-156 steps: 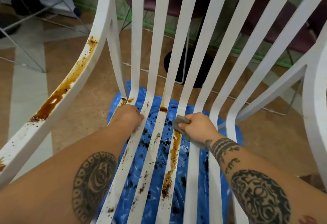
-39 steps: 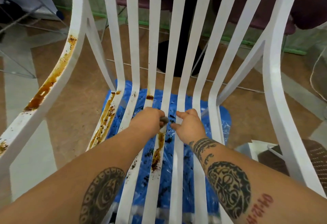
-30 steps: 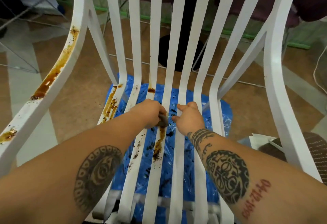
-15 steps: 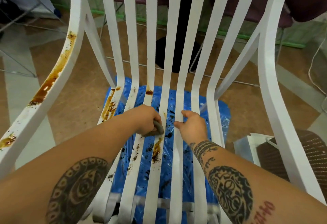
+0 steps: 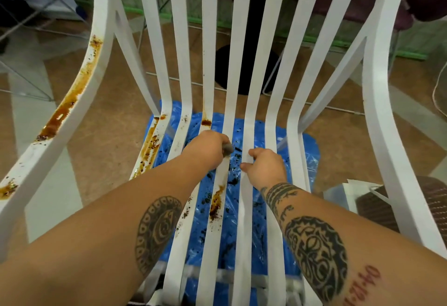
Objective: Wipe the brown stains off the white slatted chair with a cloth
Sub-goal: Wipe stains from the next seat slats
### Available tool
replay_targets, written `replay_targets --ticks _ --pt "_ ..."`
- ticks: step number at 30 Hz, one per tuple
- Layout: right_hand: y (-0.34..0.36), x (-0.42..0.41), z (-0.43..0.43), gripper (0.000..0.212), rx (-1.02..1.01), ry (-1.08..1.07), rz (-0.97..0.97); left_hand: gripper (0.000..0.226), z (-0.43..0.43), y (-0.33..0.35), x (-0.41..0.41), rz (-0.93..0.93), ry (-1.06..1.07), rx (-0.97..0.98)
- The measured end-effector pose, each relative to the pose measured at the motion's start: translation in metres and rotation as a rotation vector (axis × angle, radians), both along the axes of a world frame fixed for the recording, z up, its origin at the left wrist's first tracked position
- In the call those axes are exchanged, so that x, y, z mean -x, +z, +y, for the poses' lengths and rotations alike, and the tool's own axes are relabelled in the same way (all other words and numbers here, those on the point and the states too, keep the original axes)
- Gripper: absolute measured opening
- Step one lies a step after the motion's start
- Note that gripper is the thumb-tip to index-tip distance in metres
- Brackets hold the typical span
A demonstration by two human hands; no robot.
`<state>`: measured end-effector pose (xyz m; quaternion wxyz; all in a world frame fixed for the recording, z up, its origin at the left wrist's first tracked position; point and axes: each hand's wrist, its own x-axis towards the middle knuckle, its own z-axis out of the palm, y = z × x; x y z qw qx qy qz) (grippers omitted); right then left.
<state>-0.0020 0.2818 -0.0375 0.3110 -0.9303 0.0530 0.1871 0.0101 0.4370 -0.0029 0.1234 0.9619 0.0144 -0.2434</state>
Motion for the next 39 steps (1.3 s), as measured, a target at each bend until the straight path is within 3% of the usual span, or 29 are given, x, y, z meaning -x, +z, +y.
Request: replay_targets --ticks 7,12,14,19,25,36,39 --pt "0.004 0.002 0.002 0.053 0.016 -0.003 0.0 0.051 0.024 -0.002 0.015 0.128 -0.106 0.156" --pt "0.001 0.002 0.002 0.052 0.006 0.001 0.008 0.042 0.032 -0.012 -0.003 -0.249 0.157 0.338" --pt "-0.001 0.001 0.002 0.053 0.013 0.004 0.005 0.039 0.023 -0.019 -0.013 -0.31 0.191 0.33" --pt "-0.005 -0.002 0.002 0.053 0.027 0.011 -0.001 0.038 0.007 -0.033 -0.032 -0.242 0.13 0.119" --pt "-0.001 -0.001 0.003 0.048 0.052 0.016 0.006 0.046 0.004 -0.018 -0.029 -0.045 0.031 0.119" --pt "0.009 0.008 0.002 0.043 0.017 0.036 0.056 0.051 -0.001 -0.017 0.055 -0.02 0.124 0.185" --pt "0.015 0.017 0.001 0.054 -0.03 0.038 0.082 0.043 0.003 -0.012 0.065 0.007 0.138 0.195"
